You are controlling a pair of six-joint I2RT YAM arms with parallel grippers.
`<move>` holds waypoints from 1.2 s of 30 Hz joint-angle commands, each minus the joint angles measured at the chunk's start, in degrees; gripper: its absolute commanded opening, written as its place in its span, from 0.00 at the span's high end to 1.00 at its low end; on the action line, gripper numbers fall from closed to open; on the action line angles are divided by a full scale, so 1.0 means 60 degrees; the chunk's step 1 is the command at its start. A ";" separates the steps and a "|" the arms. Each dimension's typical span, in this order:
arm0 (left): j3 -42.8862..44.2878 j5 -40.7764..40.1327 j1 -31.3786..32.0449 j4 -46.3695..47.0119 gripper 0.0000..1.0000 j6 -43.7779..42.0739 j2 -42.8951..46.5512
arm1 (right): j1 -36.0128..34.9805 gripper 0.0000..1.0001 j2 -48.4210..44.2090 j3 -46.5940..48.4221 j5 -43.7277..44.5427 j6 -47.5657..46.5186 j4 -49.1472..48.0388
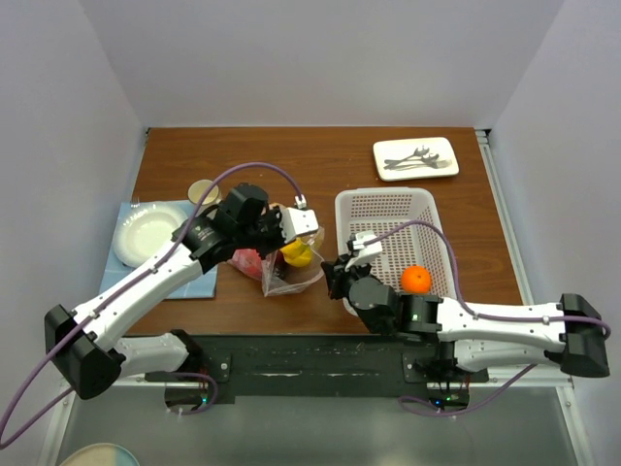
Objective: Open the zip-top bag and remove the fake food
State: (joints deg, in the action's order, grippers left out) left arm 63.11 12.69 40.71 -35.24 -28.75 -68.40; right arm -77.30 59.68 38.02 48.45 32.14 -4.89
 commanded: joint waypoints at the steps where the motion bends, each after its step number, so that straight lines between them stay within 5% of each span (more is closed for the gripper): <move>1: 0.0262 -0.0284 -0.0471 0.0220 1.00 -0.0422 0.0282 | -0.0008 1.00 -0.0454 -0.0360 0.0583 0.0736 0.1179; 26: 0.0642 0.0271 -0.2009 -0.0028 1.00 -0.1039 -0.0010 | -0.0183 0.95 -0.1423 -0.1064 0.0013 0.1369 0.2778; 27: 0.0890 0.0534 -0.2009 -0.0174 0.96 -0.0936 -0.0069 | -0.0227 0.89 -0.1291 -0.0976 -0.0075 0.1091 0.2487; 29: 0.1314 0.1325 -0.1995 -0.0541 0.43 -0.0512 -0.0273 | -0.0476 0.75 -0.0708 -0.0377 -0.0004 0.0329 0.2324; 31: 0.1682 0.1983 -0.1995 -0.0949 0.00 -0.0147 -0.0449 | -0.0840 0.65 -0.0237 0.0498 0.0230 -0.0342 0.2352; 32: 0.2061 0.2117 -0.2009 -0.1054 0.00 -0.0014 -0.0552 | -0.0988 0.57 0.0041 0.0794 0.0362 -0.0564 0.2338; 36: 0.2679 0.2178 -0.2170 -0.1143 0.00 0.0251 -0.0378 | -0.1501 0.53 0.1096 0.1792 0.0802 -0.1167 0.2454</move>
State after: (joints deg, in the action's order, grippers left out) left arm 74.35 22.63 28.69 -41.25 -30.35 -72.01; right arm -84.05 63.42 41.98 48.77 31.11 9.54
